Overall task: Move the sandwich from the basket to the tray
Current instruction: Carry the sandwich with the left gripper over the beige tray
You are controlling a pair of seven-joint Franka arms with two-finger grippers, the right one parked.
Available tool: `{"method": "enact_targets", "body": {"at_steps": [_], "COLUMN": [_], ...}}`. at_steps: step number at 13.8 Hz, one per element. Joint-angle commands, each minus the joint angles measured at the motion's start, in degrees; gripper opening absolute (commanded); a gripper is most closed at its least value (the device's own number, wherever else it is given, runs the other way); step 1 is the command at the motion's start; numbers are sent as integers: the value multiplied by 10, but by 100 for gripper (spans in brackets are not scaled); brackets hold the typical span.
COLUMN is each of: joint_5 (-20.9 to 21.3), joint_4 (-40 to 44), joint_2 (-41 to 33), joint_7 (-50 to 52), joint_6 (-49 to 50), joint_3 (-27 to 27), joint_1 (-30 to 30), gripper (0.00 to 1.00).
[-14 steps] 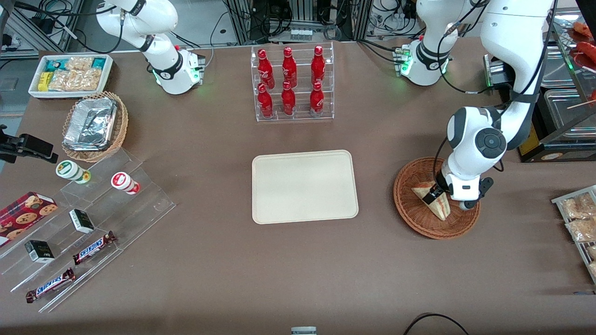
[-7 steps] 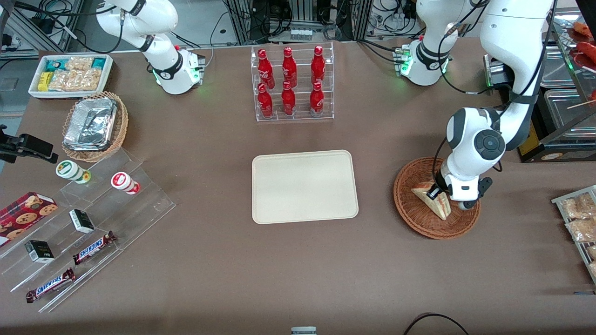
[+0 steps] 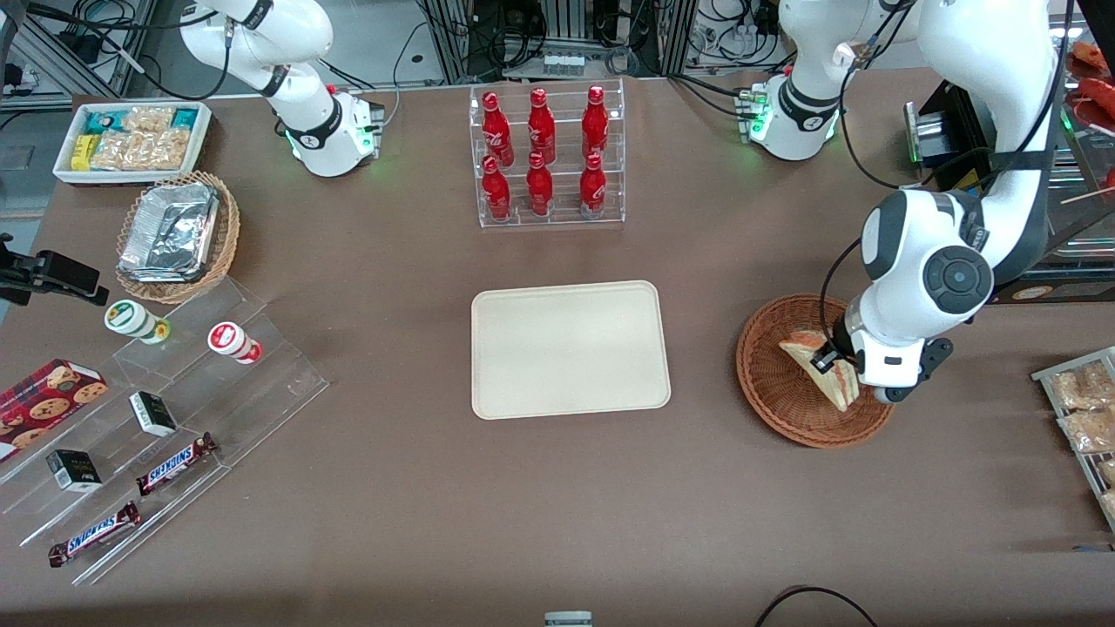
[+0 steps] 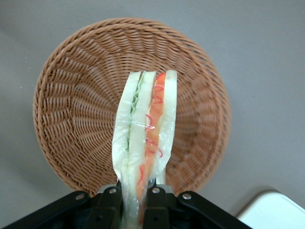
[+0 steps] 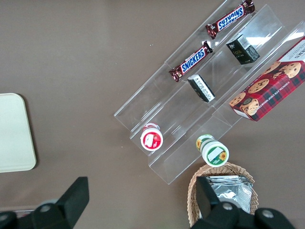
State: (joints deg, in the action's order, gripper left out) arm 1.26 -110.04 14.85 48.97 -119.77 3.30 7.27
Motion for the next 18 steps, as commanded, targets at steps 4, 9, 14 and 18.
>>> {"method": "enact_targets", "body": {"at_steps": [4, 9, 14, 18], "joint_5": [6, 18, 71, 97], "joint_4": [67, 104, 199, 271], "joint_2": [39, 93, 188, 253], "joint_7": [-19, -19, 28, 114], "joint_6": [19, 19, 21, 24], "joint_3": [79, 172, 175, 173], "joint_1": [3, 8, 120, 181], "gripper": [0, 0, 0, 0]}}
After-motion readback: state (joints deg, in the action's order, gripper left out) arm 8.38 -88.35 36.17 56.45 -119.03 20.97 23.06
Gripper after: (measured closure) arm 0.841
